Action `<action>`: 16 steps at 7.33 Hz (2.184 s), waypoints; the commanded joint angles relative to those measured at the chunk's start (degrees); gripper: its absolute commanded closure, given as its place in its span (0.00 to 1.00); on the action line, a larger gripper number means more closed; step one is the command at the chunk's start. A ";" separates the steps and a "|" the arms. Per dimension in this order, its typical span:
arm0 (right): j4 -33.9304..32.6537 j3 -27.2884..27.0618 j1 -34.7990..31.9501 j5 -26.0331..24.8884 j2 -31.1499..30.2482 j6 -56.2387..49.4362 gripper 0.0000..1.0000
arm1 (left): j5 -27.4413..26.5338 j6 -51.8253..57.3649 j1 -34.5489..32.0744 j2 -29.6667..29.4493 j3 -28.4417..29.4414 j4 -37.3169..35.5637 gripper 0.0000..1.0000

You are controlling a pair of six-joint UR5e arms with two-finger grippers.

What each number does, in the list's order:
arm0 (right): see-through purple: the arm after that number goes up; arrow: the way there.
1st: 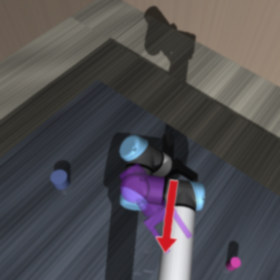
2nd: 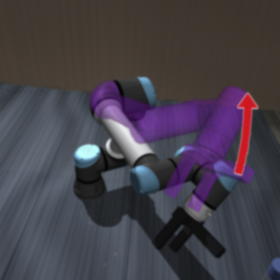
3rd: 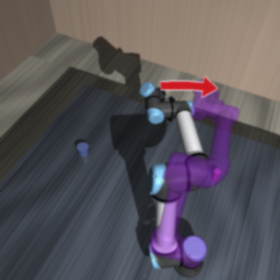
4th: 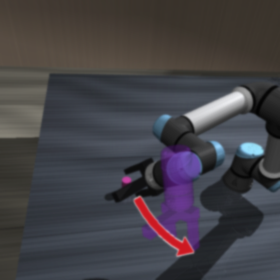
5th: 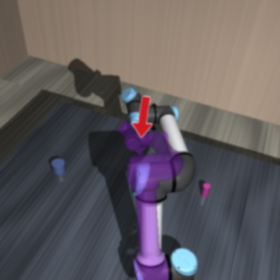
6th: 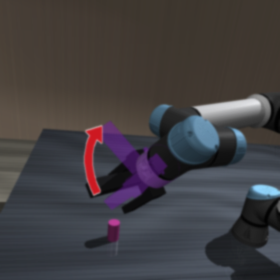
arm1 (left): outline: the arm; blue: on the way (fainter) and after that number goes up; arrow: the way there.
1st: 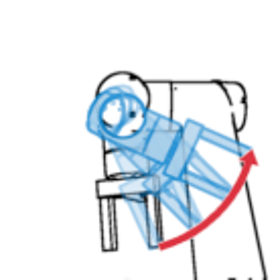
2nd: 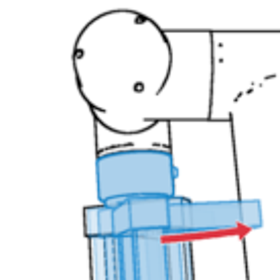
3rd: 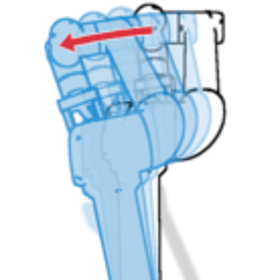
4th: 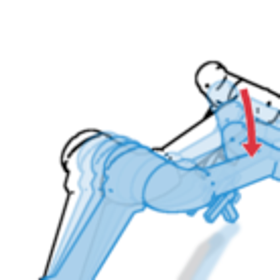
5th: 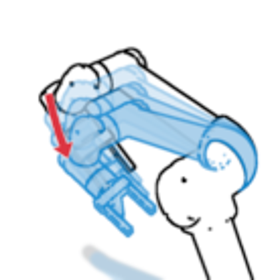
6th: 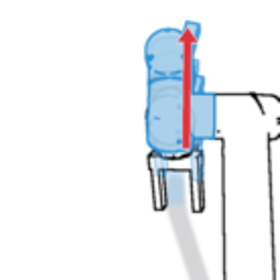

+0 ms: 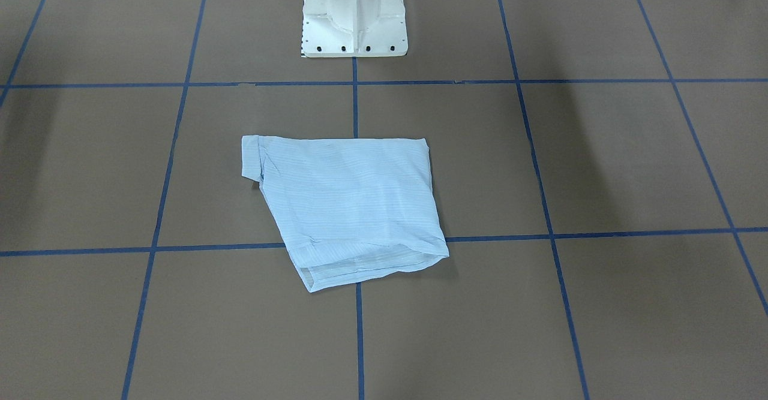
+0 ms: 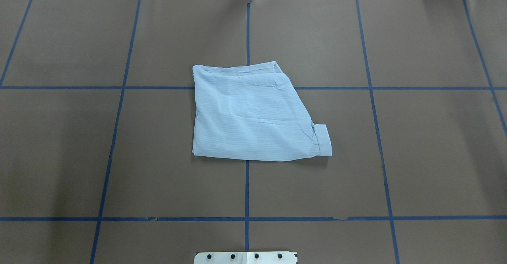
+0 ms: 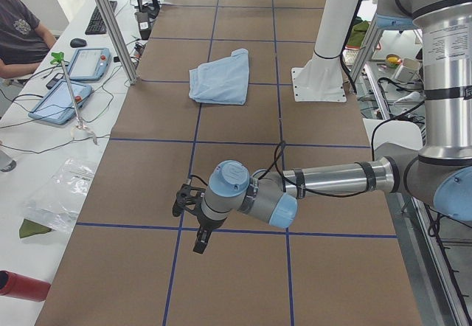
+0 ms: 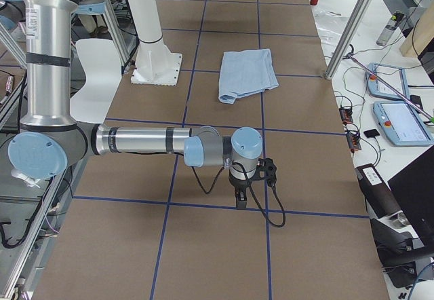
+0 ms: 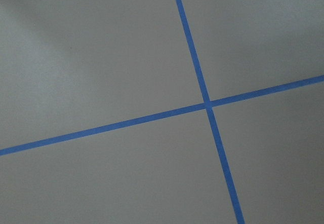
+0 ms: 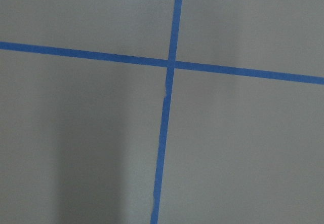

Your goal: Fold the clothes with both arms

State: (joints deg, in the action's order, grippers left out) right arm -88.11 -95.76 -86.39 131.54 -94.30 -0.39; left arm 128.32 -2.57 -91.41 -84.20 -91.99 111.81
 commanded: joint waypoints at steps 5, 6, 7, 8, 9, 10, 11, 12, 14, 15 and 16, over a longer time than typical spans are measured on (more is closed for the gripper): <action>0.05 -0.05 0.00 4.16 -0.19 3.91 0.00 | 5.72 -7.26 5.08 -0.71 -0.74 -6.79 0.00; 0.13 0.04 0.00 3.99 -0.19 3.91 0.00 | 5.89 -8.41 5.19 -0.79 -1.26 -5.82 0.00; 0.13 0.04 0.00 3.90 -0.10 3.91 0.00 | 5.89 -8.42 5.19 -0.79 -2.92 -6.25 0.00; 0.13 0.04 0.00 3.81 -0.10 3.91 0.00 | 5.98 -8.42 5.19 -0.71 -4.85 -9.04 0.00; 0.13 0.04 0.00 3.81 -0.10 3.91 0.00 | 5.98 -7.72 5.10 -0.62 -6.61 -12.02 0.00; 0.13 0.04 0.00 3.81 -0.10 3.91 0.00 | 5.98 -7.45 5.01 0.25 -6.54 -12.23 0.00; 0.13 0.22 0.00 3.81 -0.19 3.91 0.00 | 6.06 -4.32 4.93 1.13 -6.54 -12.32 0.00; 0.13 0.22 0.00 3.73 -0.27 3.91 0.00 | 6.07 -1.07 5.01 1.14 -5.67 -12.58 0.00; 0.05 0.31 0.00 3.72 -0.54 3.91 0.00 | 6.07 -0.95 4.93 1.14 -6.19 -12.58 0.00; 0.05 0.22 0.00 3.72 -0.80 3.91 0.00 | 6.07 -0.95 4.84 1.23 -6.27 -12.67 0.00; 0.05 0.39 0.00 3.72 -0.89 3.91 0.00 | 6.07 -0.95 4.84 1.14 -6.19 -12.67 0.00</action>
State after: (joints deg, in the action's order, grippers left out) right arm -88.06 -95.48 -86.40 135.27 -95.00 3.51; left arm 134.38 -3.58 -86.53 -83.04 -98.18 99.18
